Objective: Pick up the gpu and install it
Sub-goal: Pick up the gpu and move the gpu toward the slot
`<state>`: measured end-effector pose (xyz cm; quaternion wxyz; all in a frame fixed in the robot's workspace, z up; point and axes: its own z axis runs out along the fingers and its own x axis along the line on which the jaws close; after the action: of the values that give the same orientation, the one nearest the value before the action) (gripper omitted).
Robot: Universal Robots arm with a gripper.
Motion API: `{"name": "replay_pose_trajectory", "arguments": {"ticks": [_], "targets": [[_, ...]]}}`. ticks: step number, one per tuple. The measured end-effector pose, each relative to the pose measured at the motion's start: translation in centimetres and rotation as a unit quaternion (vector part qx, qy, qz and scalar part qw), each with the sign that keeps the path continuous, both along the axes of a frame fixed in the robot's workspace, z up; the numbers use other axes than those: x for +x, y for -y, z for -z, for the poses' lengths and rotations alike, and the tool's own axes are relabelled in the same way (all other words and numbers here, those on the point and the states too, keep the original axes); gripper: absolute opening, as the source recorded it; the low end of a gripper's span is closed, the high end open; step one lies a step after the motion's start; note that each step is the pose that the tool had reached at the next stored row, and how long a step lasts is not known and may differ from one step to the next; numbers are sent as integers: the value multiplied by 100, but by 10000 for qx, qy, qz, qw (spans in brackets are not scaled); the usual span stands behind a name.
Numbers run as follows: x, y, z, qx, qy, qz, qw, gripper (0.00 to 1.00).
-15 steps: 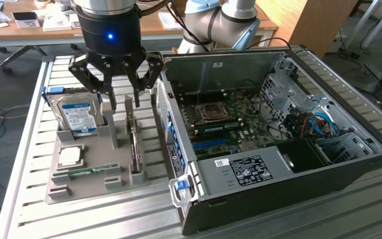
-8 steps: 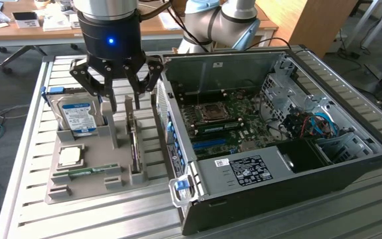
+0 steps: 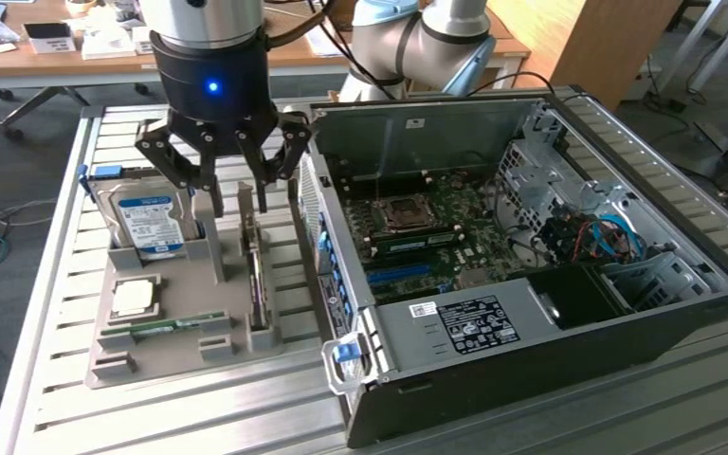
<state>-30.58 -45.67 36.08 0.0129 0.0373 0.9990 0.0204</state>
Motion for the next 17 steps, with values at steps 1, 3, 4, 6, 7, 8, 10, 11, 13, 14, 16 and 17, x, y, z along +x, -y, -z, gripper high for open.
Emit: {"name": "replay_pose_trajectory", "arguments": {"ticks": [1,3,4,6,7,8,10,11,13,14,16,17], "targets": [[0,0,8,0,0,0,10000,47],[0,0,16,-1,-1,0,10000,47],[0,0,16,-1,-1,0,10000,47],[0,0,17,-1,0,0,10000,47],[0,0,18,0,0,0,10000,47],[0,0,18,0,0,0,10000,47],[0,0,18,0,0,0,10000,47],[0,0,21,0,0,0,10000,47],[0,0,31,1,1,0,10000,47],[0,0,38,0,0,0,10000,47],[0,0,55,0,0,0,10000,47],[0,0,64,0,0,0,10000,47]]}}
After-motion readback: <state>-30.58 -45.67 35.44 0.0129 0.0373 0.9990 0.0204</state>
